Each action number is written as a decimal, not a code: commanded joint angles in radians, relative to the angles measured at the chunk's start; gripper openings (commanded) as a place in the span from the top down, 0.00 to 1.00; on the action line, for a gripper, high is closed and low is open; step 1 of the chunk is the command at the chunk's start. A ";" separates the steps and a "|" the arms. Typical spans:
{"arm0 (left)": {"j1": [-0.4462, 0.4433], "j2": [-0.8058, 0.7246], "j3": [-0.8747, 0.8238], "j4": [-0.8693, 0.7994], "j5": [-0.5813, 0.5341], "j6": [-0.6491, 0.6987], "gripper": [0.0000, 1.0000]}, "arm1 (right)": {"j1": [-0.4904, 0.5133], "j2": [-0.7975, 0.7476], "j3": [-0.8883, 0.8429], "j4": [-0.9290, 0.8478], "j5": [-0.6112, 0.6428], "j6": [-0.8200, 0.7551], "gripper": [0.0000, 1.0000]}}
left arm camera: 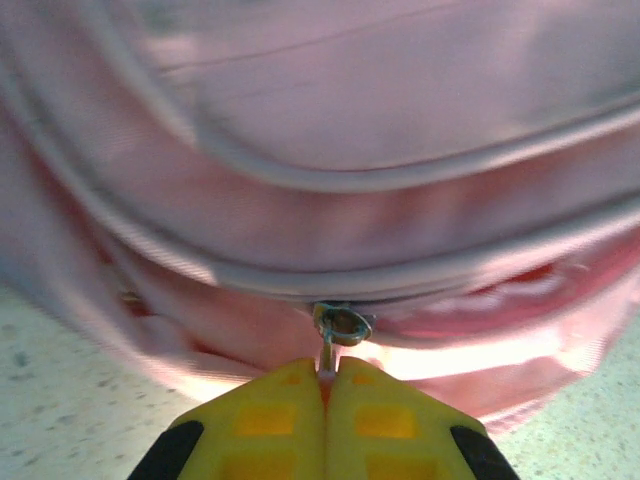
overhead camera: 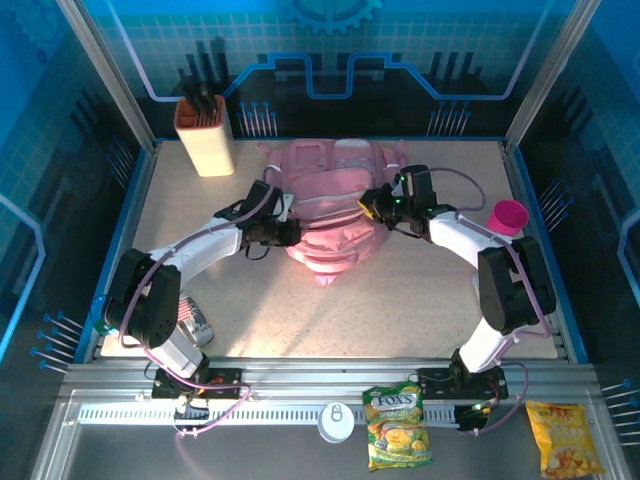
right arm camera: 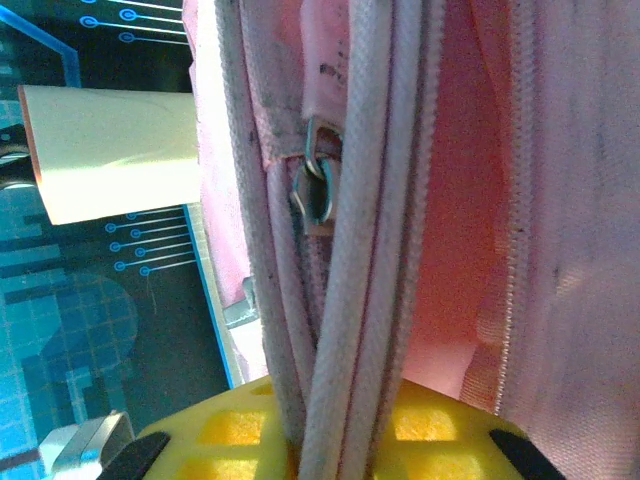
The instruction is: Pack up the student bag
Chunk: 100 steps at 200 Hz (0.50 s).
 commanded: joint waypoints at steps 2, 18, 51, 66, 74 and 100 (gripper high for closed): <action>0.047 -0.023 0.008 -0.043 -0.020 0.044 1.00 | -0.045 -0.060 -0.022 0.054 0.030 -0.006 0.80; 0.033 -0.033 0.032 -0.030 0.045 0.071 1.00 | -0.021 -0.066 -0.043 0.064 0.029 0.030 0.72; -0.030 -0.039 0.053 0.000 0.086 0.102 1.00 | 0.056 -0.093 -0.098 0.102 0.088 0.137 0.54; -0.063 -0.036 0.060 0.011 0.085 0.104 1.00 | 0.099 -0.109 -0.112 0.102 0.148 0.175 0.50; -0.080 -0.034 0.066 0.015 0.086 0.105 1.00 | 0.123 -0.111 -0.111 0.089 0.177 0.193 0.50; -0.124 -0.017 0.092 0.021 0.088 0.104 1.00 | 0.179 -0.104 -0.112 0.064 0.278 0.260 0.50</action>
